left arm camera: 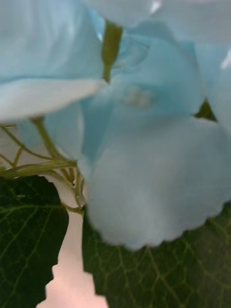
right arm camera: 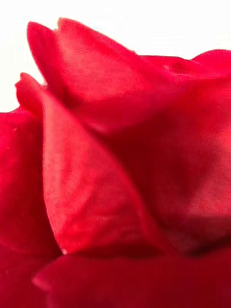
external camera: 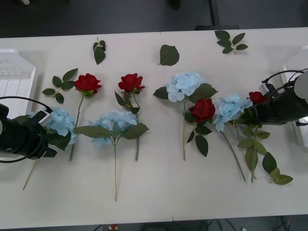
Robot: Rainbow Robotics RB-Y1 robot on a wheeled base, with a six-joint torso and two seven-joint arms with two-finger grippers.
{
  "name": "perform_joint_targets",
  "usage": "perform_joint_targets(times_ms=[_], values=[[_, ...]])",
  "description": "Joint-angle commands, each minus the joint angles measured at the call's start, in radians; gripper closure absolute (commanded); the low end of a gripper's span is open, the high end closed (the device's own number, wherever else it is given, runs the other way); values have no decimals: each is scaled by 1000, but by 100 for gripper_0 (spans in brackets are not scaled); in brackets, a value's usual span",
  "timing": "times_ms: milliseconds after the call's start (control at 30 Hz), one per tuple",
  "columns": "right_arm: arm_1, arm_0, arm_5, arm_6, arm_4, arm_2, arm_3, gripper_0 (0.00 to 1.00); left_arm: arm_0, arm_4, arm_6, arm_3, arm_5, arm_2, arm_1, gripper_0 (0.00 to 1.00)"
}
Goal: Place the red flowers into the right box and the blue flowers into the left box. If a person shows an open palm, hand one flower to the person first, then continue sorting.
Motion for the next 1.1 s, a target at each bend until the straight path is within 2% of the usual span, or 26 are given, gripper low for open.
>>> perform_joint_targets(times_ms=[33, 167, 333, 400, 600, 633, 700, 767, 800, 967, 1033, 1100], values=[[2, -113, 111, -19, 87, -118, -1, 100, -38, -22, 49, 14, -12, -2, -28, 0], [-48, -219, 205, -14, 161, -123, -1, 100, -44, -25, 56, 29, -23, -16, -35, 0], [-99, -309, 233, 26, 279, -96, -1, 100, -55, -19, 59, 58, -66, -45, -38, 0], [-122, -329, 216, 61, 319, -60, -1, 100, -55, -21, 62, 60, -65, -47, -38, 0], [-177, -340, 50, 135, 517, 62, 0, 100, -55, -19, 72, 63, -66, -53, -38, 0], [-189, -340, 18, 132, 561, 86, 2, 100, -55, -18, 73, 66, -66, -54, -41, 9], [-205, -340, -40, 130, 643, 120, 14, 100, -55, -19, 76, 71, -66, -54, -43, 35], [-209, -340, -109, 135, 729, 141, 48, 100, -55, -21, 79, 75, -66, -54, -48, 53], [-209, -341, -135, 133, 759, 149, 71, 100, -55, -21, 79, 78, -66, -54, -49, 57], [-189, -343, -215, 126, 805, 177, 198, 100, -55, -19, 81, 89, -72, -54, -54, 93], [-166, -343, -244, 120, 841, 177, 240, 100, -55, -21, 82, 91, -72, -56, -54, 99], [-143, -343, -289, 89, 882, 177, 309, 100, -55, -22, 82, 91, -72, -54, -54, 100]])
